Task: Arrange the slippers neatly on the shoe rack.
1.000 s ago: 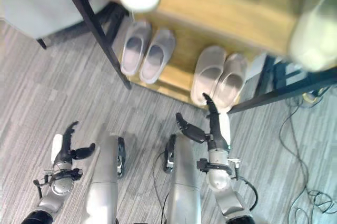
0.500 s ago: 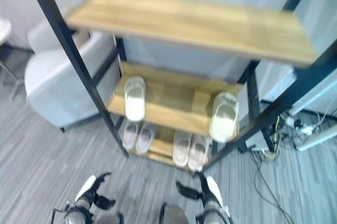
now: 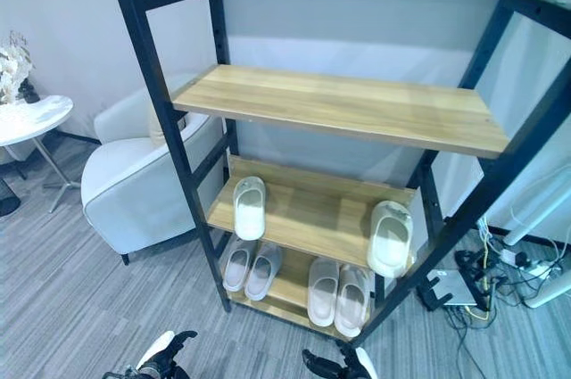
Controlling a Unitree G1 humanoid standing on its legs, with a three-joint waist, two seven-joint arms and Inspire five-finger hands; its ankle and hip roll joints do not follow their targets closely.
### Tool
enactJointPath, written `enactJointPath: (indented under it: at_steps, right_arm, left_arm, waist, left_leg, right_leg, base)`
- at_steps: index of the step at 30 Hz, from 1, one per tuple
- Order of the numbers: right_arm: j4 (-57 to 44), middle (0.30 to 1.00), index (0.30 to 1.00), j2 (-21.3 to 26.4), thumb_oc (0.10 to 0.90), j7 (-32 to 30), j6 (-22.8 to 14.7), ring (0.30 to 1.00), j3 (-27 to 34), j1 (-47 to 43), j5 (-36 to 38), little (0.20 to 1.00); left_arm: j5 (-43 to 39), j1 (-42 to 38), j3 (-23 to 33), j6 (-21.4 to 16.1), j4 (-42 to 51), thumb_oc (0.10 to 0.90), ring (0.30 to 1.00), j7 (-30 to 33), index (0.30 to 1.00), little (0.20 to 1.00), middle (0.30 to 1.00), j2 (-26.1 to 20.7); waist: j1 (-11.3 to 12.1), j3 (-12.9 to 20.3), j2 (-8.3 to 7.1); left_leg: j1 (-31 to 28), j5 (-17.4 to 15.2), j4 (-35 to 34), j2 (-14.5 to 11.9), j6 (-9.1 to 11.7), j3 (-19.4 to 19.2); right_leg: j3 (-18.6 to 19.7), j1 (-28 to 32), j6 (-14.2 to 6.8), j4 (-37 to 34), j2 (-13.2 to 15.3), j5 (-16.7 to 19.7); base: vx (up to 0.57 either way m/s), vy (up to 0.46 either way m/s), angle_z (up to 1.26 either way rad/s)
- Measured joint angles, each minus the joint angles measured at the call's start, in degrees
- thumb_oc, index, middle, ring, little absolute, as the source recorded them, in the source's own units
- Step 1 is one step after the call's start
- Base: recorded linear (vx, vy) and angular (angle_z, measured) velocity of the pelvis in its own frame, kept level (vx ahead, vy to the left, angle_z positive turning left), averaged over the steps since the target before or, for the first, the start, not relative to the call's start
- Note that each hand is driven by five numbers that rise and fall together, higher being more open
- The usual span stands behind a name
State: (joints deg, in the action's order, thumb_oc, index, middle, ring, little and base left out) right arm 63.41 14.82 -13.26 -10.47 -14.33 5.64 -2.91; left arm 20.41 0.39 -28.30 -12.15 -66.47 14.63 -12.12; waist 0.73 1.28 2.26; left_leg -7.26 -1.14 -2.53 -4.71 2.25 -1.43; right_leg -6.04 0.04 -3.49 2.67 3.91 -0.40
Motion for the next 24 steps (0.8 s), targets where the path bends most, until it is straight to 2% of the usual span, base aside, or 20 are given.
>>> enactJointPath:
  at_steps: [6,9,11,12,14,15,16,17,18,19,21,24]
  right_arm:
    - [1.6,0.9,0.9,0.1,0.8,0.7,0.1,0.9,-1.1,0.1,1.7,0.9]
    - [1.9,0.9,0.9,0.1,0.8,0.7,0.4,0.9,-0.9,0.0,1.7,0.9]
    - [3.5,0.9,0.9,0.2,0.8,0.8,0.5,0.9,-0.9,-0.4,1.7,0.9]
    - [3.6,0.9,0.9,0.6,0.8,0.8,0.7,0.9,-1.1,-0.8,1.7,0.9]
    - [3.5,0.9,0.9,1.4,0.8,0.6,0.6,0.9,-1.1,-1.2,1.6,0.9]
    - [3.4,0.9,0.9,2.0,0.8,0.6,0.4,0.9,-1.0,-1.1,1.3,0.9]
    - [3.4,0.9,0.9,2.2,0.8,0.6,0.4,0.9,-0.9,-1.2,1.2,0.9]
    - [3.4,0.9,0.9,2.4,0.8,0.6,0.3,0.9,-0.9,-1.1,1.1,0.9]
    - [3.4,0.9,0.9,2.5,0.8,0.5,0.4,0.9,-0.9,-1.1,1.1,0.9]
    - [3.1,0.9,0.9,2.6,0.8,0.5,0.2,0.9,-0.9,-1.1,1.0,0.9]
    - [3.2,0.9,0.9,2.6,0.8,0.4,0.1,0.9,-0.3,-0.8,0.8,0.9]
    - [3.1,0.9,0.9,2.6,0.8,0.5,0.6,0.9,0.2,-0.7,0.3,0.9]
  left_arm:
    - [-0.1,-0.3,1.6,0.1,-1.2,0.8,0.9,-0.3,0.9,0.9,0.9,0.8]
    - [0.1,-0.5,1.5,0.1,-1.2,0.8,0.9,-0.3,0.9,0.9,0.9,1.0]
    - [2.9,-1.0,-1.3,1.2,-1.0,0.8,0.9,0.6,0.9,0.9,0.9,0.6]
    - [7.0,-1.4,-4.8,2.2,0.5,0.8,0.9,1.2,0.9,0.9,0.9,-0.2]
    - [11.6,-1.6,-7.6,2.6,4.5,0.8,0.9,1.3,0.9,0.9,0.9,-1.4]
    - [14.3,-1.5,-10.0,2.4,10.6,0.8,0.9,1.4,0.9,0.9,0.9,-3.4]
    - [15.5,-1.6,-10.0,1.9,13.8,0.8,0.9,1.5,0.9,0.9,0.9,-4.2]
    - [16.3,-0.9,-10.6,1.8,22.2,0.8,0.9,1.0,0.9,0.9,0.9,-6.9]
    - [16.4,-1.2,-10.7,0.6,24.5,0.8,0.9,1.5,0.9,0.9,0.9,-7.3]
    - [16.6,-0.5,-10.1,0.8,34.6,0.8,0.9,-0.1,0.9,0.9,0.9,-10.9]
    - [18.0,-0.8,-7.5,-1.9,47.0,0.8,0.9,-0.3,0.9,0.9,0.9,-14.9]
    - [19.2,-1.2,-3.3,-2.8,52.8,0.8,0.9,-0.7,0.9,0.9,0.9,-15.3]
  waist:
    - [0.0,-0.2,0.32]
    - [-0.2,-0.2,0.54]
    - [0.0,-0.3,0.46]
    - [-0.2,-0.6,0.85]
    - [-0.3,-1.4,1.23]
    - [0.0,-2.2,1.12]
    - [0.1,-2.5,1.52]
    - [0.1,-3.3,0.95]
    - [0.1,-3.4,1.03]
    - [0.0,-4.0,0.86]
    - [0.3,-4.6,1.11]
    - [0.4,-4.4,1.62]
  left_leg:
    - [-0.3,0.7,-0.8,0.0,0.5,-0.5]
    - [-0.6,1.6,-2.1,-0.3,0.9,-0.7]
    - [-0.9,1.7,-2.2,-0.4,1.1,-0.8]
    - [-1.2,1.7,-2.3,-0.4,1.1,-1.0]
    - [-1.4,2.1,-2.6,-0.3,1.3,-1.1]
    - [-1.1,2.1,-2.6,-0.3,1.3,-1.0]
    - [-1.3,2.1,-2.6,-0.3,1.3,-0.9]
    - [-1.2,2.2,-2.6,-0.3,1.4,-0.9]
    - [-1.1,2.3,-2.6,-0.3,1.4,-0.9]
    - [-1.2,2.5,-2.6,-0.3,1.4,-0.9]
    - [-1.2,2.6,-2.6,-0.4,1.6,-0.7]
    - [-1.3,2.6,-2.6,-0.3,1.6,-0.8]
  right_leg:
    - [0.0,3.4,0.1,-7.4,-0.5,4.6]
    - [0.0,3.5,0.3,-8.4,-0.9,5.0]
    - [0.0,3.7,0.3,-8.4,-1.1,5.1]
    - [0.1,3.6,0.4,-8.4,-1.1,5.1]
    - [0.2,3.6,0.3,-8.4,-1.0,5.3]
    - [0.1,3.7,0.2,-8.4,-0.9,5.4]
    - [0.1,4.0,0.2,-8.4,-0.9,5.5]
    - [0.1,3.8,0.2,-8.4,-0.9,5.5]
    - [0.0,3.8,0.2,-8.4,-0.9,5.6]
    - [0.0,3.8,0.3,-8.4,-1.0,5.7]
    - [-0.1,3.9,0.4,-8.4,-1.0,5.7]
    - [0.0,4.0,0.3,-8.4,-1.0,5.7]
  base:
    - [-0.04,-0.02,-0.03]
    - [0.02,-0.015,0.0]
    - [-0.02,0.001,-0.02]
    - [-0.07,-0.006,-0.03]
    - [-0.05,-0.011,-0.01]
    - [0.0,0.0,0.0]
    - [-0.04,-0.019,0.03]
    - [0.0,0.0,0.0]
    - [-0.04,-0.021,-0.01]
    - [0.0,0.0,0.0]
    - [-0.01,-0.006,0.02]
    - [0.0,-0.003,-0.01]
